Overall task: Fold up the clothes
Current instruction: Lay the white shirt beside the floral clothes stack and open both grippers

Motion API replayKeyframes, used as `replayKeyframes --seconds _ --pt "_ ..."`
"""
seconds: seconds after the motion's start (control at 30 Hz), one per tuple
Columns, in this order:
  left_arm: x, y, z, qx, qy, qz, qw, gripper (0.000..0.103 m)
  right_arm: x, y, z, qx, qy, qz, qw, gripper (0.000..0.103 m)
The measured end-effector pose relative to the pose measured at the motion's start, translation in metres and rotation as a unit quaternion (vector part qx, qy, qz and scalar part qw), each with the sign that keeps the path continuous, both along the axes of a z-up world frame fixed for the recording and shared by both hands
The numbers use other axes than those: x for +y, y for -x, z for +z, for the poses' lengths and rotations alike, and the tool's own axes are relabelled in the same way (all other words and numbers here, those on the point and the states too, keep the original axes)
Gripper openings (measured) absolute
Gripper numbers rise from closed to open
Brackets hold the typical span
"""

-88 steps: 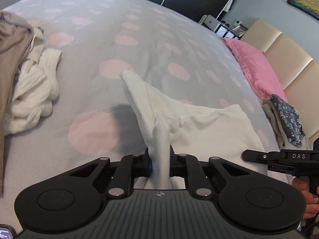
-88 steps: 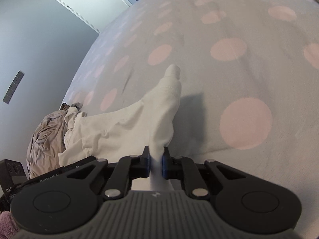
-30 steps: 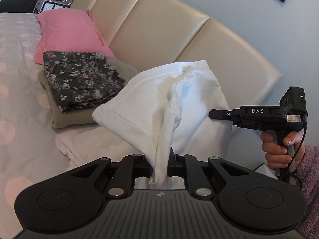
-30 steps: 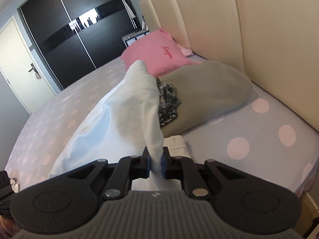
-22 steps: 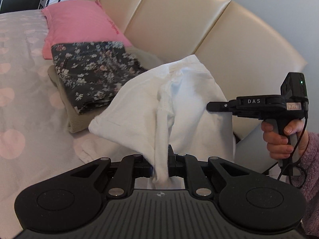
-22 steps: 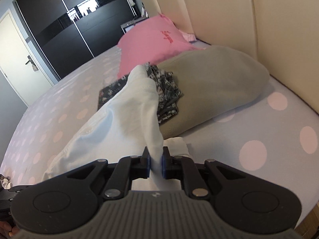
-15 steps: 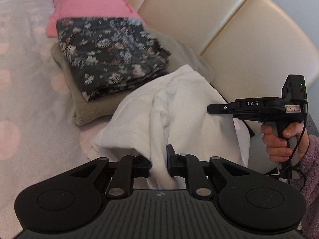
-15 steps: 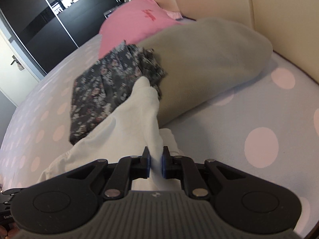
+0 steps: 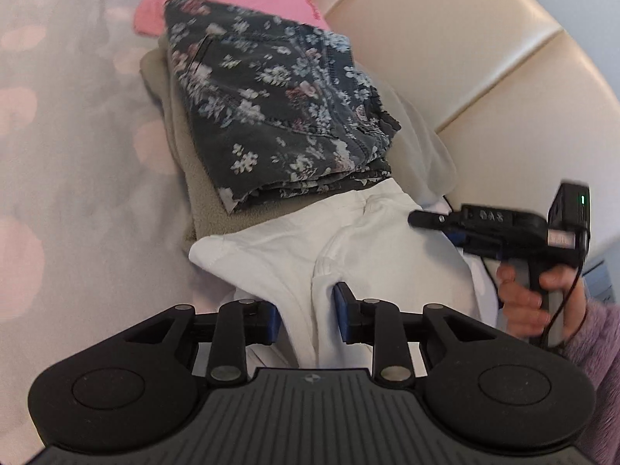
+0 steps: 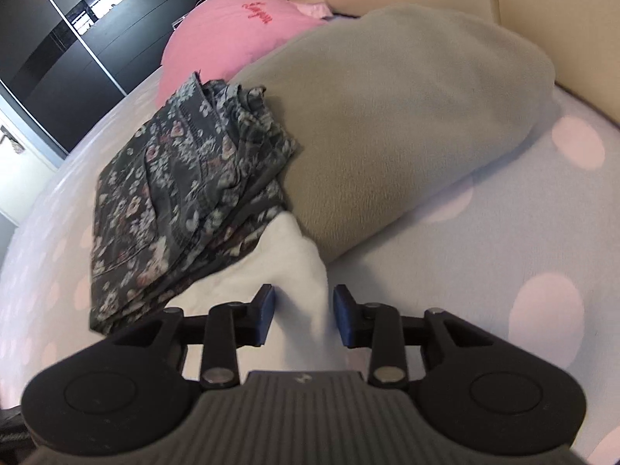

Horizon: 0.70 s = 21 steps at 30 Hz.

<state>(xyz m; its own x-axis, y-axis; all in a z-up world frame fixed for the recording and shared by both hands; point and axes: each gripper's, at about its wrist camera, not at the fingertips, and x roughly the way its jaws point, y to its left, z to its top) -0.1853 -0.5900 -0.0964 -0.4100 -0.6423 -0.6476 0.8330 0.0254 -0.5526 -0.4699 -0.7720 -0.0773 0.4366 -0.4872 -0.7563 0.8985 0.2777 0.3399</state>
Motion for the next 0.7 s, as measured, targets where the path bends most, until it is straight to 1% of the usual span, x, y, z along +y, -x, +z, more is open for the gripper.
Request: replayKeyframes --seconds 0.03,0.07,0.13,0.23,0.3,0.37,0.4,0.43,0.5,0.57,0.6,0.7 --pt "0.001 0.004 0.003 -0.023 0.012 -0.007 0.9997 0.016 0.000 -0.003 0.001 0.010 0.005 -0.001 1.000 0.009" --pt "0.000 0.008 0.004 -0.043 0.018 -0.016 0.9988 0.014 -0.001 -0.006 -0.001 0.025 0.005 -0.006 1.000 0.007" --pt "-0.004 0.013 0.002 -0.063 0.007 -0.025 0.9977 0.012 -0.003 -0.005 -0.008 0.035 -0.006 -0.019 0.999 0.006" --pt "-0.007 0.015 -0.009 -0.082 -0.018 -0.029 0.9960 0.010 -0.008 -0.005 -0.020 0.038 -0.028 -0.039 0.998 0.006" --pt "-0.006 0.014 -0.011 -0.093 -0.018 -0.028 0.9951 0.010 -0.010 -0.007 -0.028 0.045 -0.038 -0.050 0.997 0.007" --pt "-0.003 0.011 -0.010 -0.098 -0.015 -0.019 0.9949 0.011 -0.012 -0.008 -0.030 0.049 -0.041 -0.058 0.996 0.011" --pt "-0.001 0.009 -0.010 -0.101 -0.013 -0.015 0.9947 0.017 -0.012 -0.006 -0.027 0.054 -0.040 -0.064 0.996 0.015" --pt "0.000 0.008 -0.009 -0.104 -0.011 -0.011 0.9945 0.023 -0.012 -0.004 -0.024 0.059 -0.037 -0.071 0.995 0.023" --pt "0.003 0.005 -0.008 -0.109 -0.008 -0.003 0.9940 0.027 -0.012 0.007 -0.014 0.063 -0.028 -0.085 0.994 0.023" --pt "0.008 0.001 0.000 -0.124 -0.003 0.013 0.9922 0.027 -0.007 0.024 0.000 0.062 -0.018 -0.101 0.993 0.023" --pt "0.012 0.001 0.005 -0.133 0.002 0.022 0.9908 0.027 0.000 0.031 0.007 0.059 -0.012 -0.099 0.993 0.023" --pt "0.027 0.001 0.025 -0.141 0.023 0.037 0.9890 0.027 0.028 0.051 0.028 0.048 0.005 -0.086 0.995 0.023"
